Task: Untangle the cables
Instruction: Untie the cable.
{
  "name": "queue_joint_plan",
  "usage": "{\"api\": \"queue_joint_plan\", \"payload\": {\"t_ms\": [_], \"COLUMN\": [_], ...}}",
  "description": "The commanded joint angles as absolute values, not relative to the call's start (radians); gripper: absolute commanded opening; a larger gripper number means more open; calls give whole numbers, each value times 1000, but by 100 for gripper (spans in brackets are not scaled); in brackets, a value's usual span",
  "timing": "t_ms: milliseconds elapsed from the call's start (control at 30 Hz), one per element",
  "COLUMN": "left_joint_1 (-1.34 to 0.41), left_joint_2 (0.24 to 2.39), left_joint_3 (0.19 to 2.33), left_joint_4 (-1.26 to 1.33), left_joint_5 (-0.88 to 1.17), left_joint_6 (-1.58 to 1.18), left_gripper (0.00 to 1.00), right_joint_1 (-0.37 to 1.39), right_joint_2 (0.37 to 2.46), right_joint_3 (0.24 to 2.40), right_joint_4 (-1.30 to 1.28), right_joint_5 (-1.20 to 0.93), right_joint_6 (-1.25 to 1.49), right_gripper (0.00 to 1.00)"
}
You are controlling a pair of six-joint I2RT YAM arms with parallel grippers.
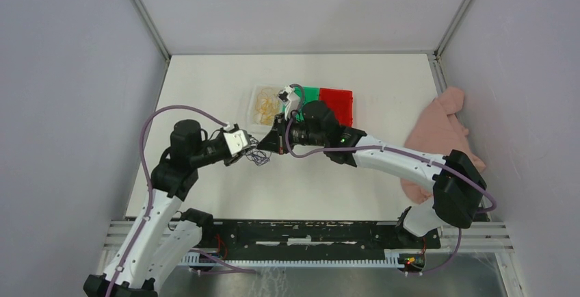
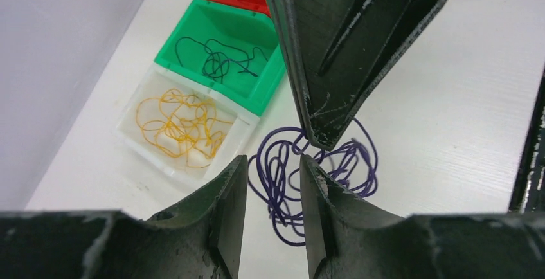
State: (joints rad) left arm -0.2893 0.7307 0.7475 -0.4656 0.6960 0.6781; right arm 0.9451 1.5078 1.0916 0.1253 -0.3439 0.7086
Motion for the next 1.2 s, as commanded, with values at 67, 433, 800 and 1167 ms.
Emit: {"api": "queue_joint_plan", "payload": {"t_ms": [67,433,800,1167], "left_joint_1": [-291,-292,-292,-291], "left_joint_2": [633,571,534,518], "left_joint_3": [697,655,646,640], "left_joint_4": [-281,-216,-238,-188], "left_joint_5": [667,646,673,644], "left_joint_6": [731,785,870,837], "left_gripper": [42,38,24,4], "right_joint_1": [936,935,924,896], "right_joint_2": [1510,1544,1526,1489], "right_joint_3": [1108,1152,1211,1190], "right_joint_4": [276,258,164,182], "right_joint_5": [-448,-538,-565,-591], "right_joint_6": [792,824,797,829], "right_gripper": [0,0,2,7]}}
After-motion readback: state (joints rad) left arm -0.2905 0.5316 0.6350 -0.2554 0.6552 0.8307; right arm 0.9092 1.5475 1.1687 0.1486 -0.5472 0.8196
